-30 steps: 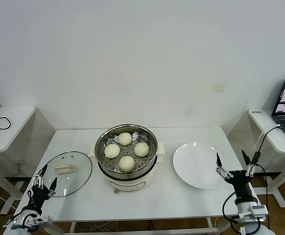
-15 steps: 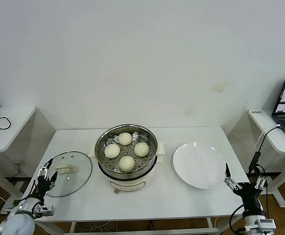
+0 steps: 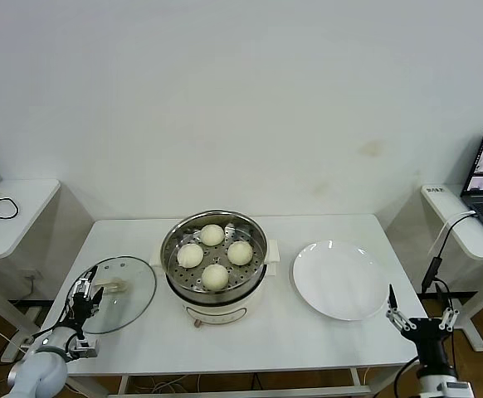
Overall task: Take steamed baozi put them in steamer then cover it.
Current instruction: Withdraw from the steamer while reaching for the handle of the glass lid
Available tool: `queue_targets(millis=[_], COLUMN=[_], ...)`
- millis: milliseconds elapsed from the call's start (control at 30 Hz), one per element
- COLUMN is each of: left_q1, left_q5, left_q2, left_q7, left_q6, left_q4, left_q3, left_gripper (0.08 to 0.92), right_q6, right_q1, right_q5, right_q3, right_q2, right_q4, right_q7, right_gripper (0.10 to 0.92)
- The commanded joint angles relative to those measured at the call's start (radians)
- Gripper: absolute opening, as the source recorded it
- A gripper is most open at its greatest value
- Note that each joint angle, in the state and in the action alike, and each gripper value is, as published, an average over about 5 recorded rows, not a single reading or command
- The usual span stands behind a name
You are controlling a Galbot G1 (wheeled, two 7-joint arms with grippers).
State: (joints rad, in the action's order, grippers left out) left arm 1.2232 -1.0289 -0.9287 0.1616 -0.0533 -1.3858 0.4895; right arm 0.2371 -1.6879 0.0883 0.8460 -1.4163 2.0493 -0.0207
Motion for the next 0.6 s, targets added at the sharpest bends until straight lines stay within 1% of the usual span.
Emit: queue_targets(millis=[33, 267, 600], left_q1=[-0.085, -0.141, -0.203], left_q5=[-0.013, -0.011, -0.007], left_q2=[-0.002, -0.005, -0.005], left_q7=[0.002, 0.004, 0.001], left_q6=[-0.003, -0.006, -0.006], left_q4=[0.094, 0.148, 0.188], left_q3=[-0.048, -0.070, -0.095], left_gripper=[0.823, 0.823, 0.823], right_q6=[0.004, 0.012, 0.017], right_q1=[-0.016, -0.029, -0.032], right_q5=[-0.006, -0.012, -0.025], right_q3=[0.010, 0.013, 0.006], right_q2=[-0.008, -0.015, -0.024], right_q4=[0.004, 0.004, -0.006], right_q7=[0.000, -0.001, -0.002], right_gripper=[0.823, 0.822, 0.823])
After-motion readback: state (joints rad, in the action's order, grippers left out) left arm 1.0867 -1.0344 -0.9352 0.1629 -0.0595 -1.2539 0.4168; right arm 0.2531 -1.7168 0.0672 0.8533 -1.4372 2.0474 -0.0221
